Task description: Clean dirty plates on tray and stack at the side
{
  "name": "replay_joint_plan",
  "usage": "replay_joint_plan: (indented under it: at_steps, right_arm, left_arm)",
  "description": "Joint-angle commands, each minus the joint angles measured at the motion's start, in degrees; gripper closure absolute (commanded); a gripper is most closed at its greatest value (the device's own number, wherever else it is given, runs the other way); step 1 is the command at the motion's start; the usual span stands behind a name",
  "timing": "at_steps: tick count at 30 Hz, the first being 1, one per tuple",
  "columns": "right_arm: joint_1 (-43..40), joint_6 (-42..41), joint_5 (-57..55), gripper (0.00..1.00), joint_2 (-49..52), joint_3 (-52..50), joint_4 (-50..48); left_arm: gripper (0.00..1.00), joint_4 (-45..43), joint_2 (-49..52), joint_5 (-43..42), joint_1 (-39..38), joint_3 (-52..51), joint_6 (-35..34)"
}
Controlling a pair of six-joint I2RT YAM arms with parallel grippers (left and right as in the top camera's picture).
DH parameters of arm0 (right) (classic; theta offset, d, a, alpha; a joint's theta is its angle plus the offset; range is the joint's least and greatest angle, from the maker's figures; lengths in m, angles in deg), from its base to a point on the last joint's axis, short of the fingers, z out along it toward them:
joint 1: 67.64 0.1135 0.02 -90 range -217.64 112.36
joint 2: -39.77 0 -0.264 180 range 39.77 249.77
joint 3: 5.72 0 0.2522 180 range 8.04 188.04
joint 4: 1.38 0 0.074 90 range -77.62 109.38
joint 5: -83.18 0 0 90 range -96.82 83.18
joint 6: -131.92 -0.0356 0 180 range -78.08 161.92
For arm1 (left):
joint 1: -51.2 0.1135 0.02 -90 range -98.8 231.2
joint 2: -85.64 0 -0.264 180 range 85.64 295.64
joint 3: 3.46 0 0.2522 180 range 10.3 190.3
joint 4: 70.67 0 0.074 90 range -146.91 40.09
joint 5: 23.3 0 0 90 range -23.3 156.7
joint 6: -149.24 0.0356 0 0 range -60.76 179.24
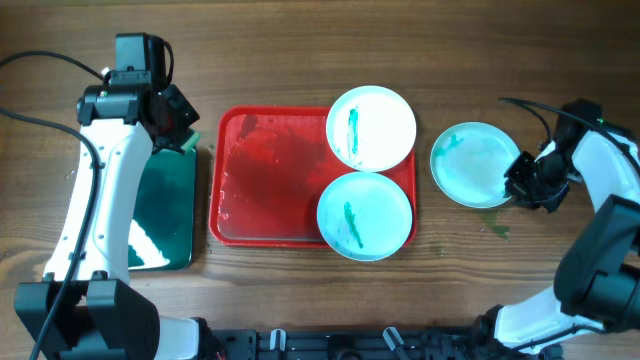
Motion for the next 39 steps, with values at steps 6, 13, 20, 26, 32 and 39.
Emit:
replay_joint_plan:
  at_steps: [6,13,20,26,32,39]
  right_arm:
    - [9.38,7.34,15.47,0.72,-19.34,2.27,0.96]
    - [30.93,5.22,8.68,0.60,-14.82,-1.75,1.88]
    - [37.59,7.26,8.17,0.66,-5.07,-2.25,-0.52]
    - [38.66,7.17,2.38,0.69,0.35,-2.25,-4.85]
    - [38.69,8.79,2.45,0.70,0.35,-2.32,-7.74]
    - [38.73,8.79,2.47,0.83,0.35,-8.72,-10.34]
  left_arm:
    - [0.96,-0.42,0.33,-0.50,-0.22,0.15,-0.83]
    - [0.96,-1.20,0.33,-0.48,-1.90,0.15,-0.83]
    - [0.96,-1.25,0.33,-0.48,-1.88,0.15,-0.83]
    - [0.96,-1.25,0.33,-0.48,-1.88,0.15,-0.83]
    - [0.96,-1.22,0.33,-0.48,-1.88,0.15,-0.83]
    - [0.96,-1.22,0.33,-0.48,-1.88,0.15,-0.83]
